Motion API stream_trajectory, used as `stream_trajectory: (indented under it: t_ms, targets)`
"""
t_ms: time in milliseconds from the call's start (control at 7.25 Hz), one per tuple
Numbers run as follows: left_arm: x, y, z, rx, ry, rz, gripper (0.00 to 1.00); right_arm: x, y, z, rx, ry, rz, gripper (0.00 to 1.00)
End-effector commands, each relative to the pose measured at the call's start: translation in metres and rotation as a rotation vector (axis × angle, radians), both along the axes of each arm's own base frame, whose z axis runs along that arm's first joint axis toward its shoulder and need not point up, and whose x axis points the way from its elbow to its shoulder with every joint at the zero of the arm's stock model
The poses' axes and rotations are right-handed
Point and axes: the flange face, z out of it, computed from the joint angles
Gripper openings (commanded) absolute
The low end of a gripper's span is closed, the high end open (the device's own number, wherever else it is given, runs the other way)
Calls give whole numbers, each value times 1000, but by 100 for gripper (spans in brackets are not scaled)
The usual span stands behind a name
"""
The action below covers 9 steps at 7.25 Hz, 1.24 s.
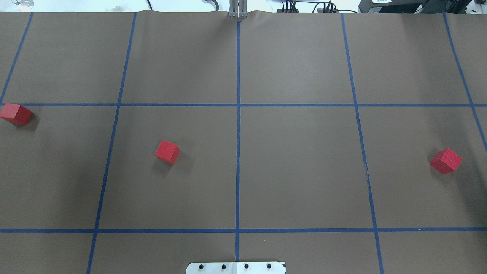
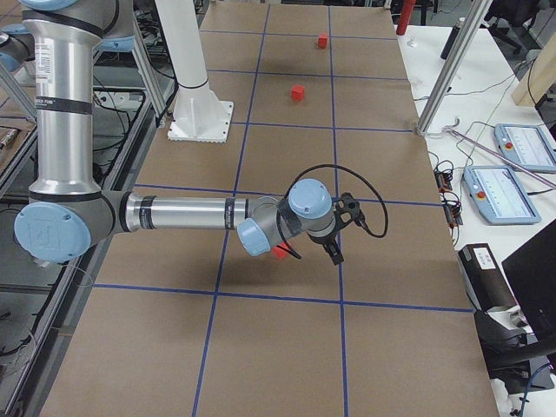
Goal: Form red blocks into L shape at center
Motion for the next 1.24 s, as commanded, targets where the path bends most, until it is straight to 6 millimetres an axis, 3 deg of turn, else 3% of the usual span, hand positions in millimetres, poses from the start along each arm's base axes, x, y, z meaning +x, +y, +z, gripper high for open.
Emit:
stream_trajectory:
  t_ms: [0, 414, 690, 1103]
  targets:
    - [0, 0, -2, 5, 0, 0, 100, -63, 25, 9, 62, -10, -133, 99]
    - [0, 0, -2, 7, 0, 1, 100, -115, 62, 27, 0, 65, -192, 98]
    - [0, 0, -1, 6, 0, 1, 100, -122, 91, 44, 6, 107, -201, 98]
    - [0, 2, 1, 2, 1, 3, 100, -150, 98, 47, 1, 149, -195, 98]
